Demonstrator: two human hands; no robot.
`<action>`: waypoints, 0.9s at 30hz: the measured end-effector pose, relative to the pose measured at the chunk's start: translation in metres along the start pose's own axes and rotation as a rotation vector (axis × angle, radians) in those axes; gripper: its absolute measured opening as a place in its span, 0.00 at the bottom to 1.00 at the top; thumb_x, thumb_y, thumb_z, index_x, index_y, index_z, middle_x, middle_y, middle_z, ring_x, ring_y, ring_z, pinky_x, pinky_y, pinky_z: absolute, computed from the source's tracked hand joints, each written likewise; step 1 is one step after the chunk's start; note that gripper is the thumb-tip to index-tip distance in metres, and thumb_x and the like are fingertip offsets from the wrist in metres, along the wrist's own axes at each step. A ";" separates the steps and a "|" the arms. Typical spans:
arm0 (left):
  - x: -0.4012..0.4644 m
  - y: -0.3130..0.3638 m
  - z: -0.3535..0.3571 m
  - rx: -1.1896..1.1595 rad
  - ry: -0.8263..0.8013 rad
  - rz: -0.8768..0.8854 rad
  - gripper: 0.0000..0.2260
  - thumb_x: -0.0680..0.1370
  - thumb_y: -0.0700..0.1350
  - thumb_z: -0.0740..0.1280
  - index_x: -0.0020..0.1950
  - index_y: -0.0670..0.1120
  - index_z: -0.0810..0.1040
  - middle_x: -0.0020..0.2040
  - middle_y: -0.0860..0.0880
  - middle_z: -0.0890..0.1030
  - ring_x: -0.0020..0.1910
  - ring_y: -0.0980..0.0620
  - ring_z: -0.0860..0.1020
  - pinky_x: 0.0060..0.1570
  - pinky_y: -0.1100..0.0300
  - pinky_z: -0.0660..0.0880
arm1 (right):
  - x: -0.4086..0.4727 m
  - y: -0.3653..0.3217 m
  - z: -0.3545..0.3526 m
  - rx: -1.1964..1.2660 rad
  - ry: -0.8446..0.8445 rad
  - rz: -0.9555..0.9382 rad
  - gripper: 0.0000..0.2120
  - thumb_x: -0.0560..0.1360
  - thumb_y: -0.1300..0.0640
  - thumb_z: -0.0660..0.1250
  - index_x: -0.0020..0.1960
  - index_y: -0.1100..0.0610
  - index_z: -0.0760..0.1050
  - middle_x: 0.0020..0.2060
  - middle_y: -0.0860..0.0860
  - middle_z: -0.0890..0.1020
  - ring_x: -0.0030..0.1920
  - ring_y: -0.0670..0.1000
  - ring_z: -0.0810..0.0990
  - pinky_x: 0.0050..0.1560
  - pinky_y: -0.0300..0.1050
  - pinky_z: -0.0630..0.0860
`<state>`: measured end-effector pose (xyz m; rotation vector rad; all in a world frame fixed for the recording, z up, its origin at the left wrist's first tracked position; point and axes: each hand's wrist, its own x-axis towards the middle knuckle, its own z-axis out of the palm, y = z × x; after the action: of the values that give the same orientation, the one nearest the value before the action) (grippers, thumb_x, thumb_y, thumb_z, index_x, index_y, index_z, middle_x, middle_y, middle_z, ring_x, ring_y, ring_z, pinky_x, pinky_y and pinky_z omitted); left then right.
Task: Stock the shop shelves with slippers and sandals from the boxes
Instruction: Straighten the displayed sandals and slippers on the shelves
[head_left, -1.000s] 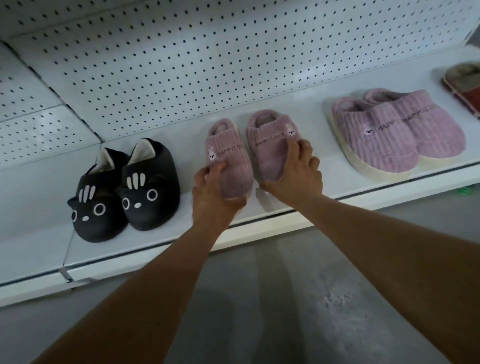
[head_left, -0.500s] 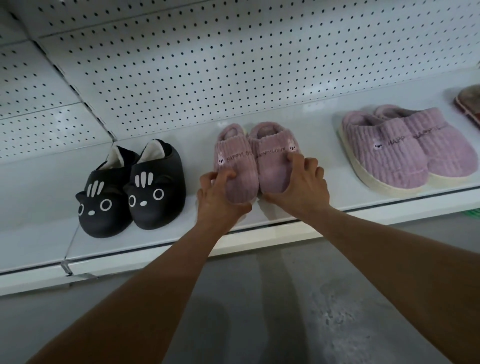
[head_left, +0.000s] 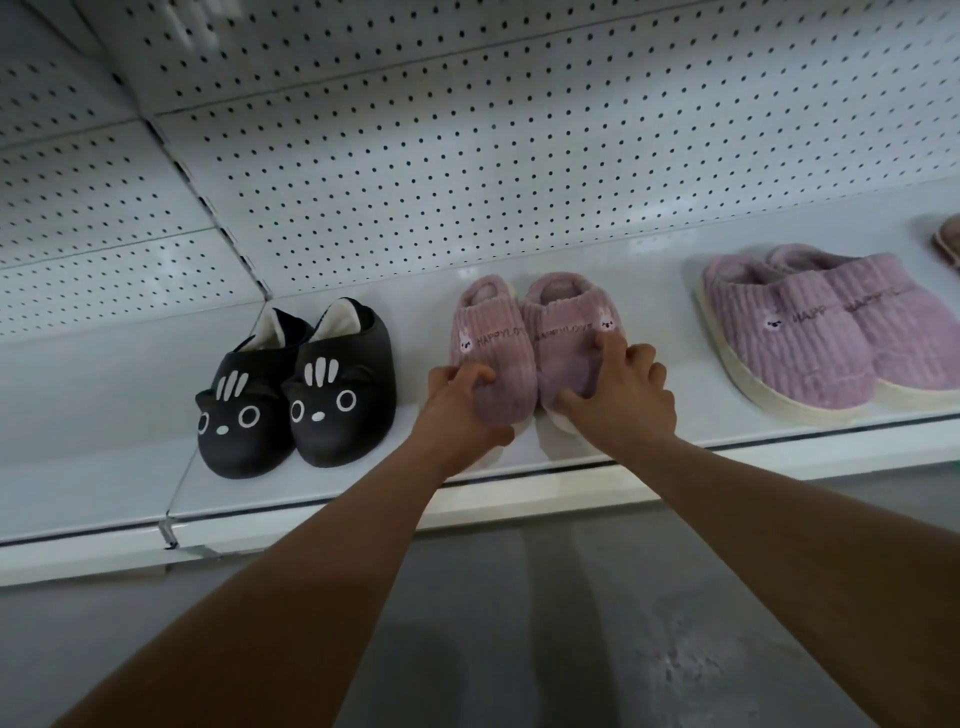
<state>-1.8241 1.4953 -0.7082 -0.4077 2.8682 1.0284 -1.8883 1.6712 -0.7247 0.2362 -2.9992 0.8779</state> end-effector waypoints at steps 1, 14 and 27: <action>0.000 -0.001 0.001 -0.001 0.004 0.006 0.32 0.68 0.43 0.77 0.67 0.53 0.66 0.71 0.46 0.57 0.66 0.43 0.66 0.66 0.55 0.67 | -0.001 0.000 0.000 -0.001 0.004 0.005 0.36 0.67 0.40 0.68 0.68 0.50 0.56 0.60 0.57 0.65 0.59 0.61 0.67 0.54 0.56 0.70; -0.019 -0.026 -0.011 -0.101 0.056 0.274 0.31 0.68 0.44 0.76 0.69 0.51 0.71 0.70 0.49 0.67 0.67 0.48 0.70 0.68 0.53 0.68 | -0.009 -0.046 -0.001 -0.103 0.324 -0.061 0.24 0.68 0.58 0.61 0.64 0.60 0.66 0.61 0.61 0.70 0.60 0.63 0.68 0.57 0.57 0.67; -0.088 -0.174 -0.125 -0.041 0.655 -0.026 0.30 0.68 0.44 0.76 0.68 0.50 0.70 0.66 0.47 0.69 0.64 0.49 0.67 0.63 0.56 0.67 | -0.052 -0.188 0.077 0.182 -0.160 -0.394 0.42 0.66 0.45 0.74 0.73 0.49 0.56 0.68 0.54 0.61 0.66 0.58 0.65 0.64 0.52 0.67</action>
<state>-1.6896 1.3067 -0.7052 -0.9378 3.3794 1.1165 -1.8068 1.4808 -0.6916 0.9017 -2.8459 1.1247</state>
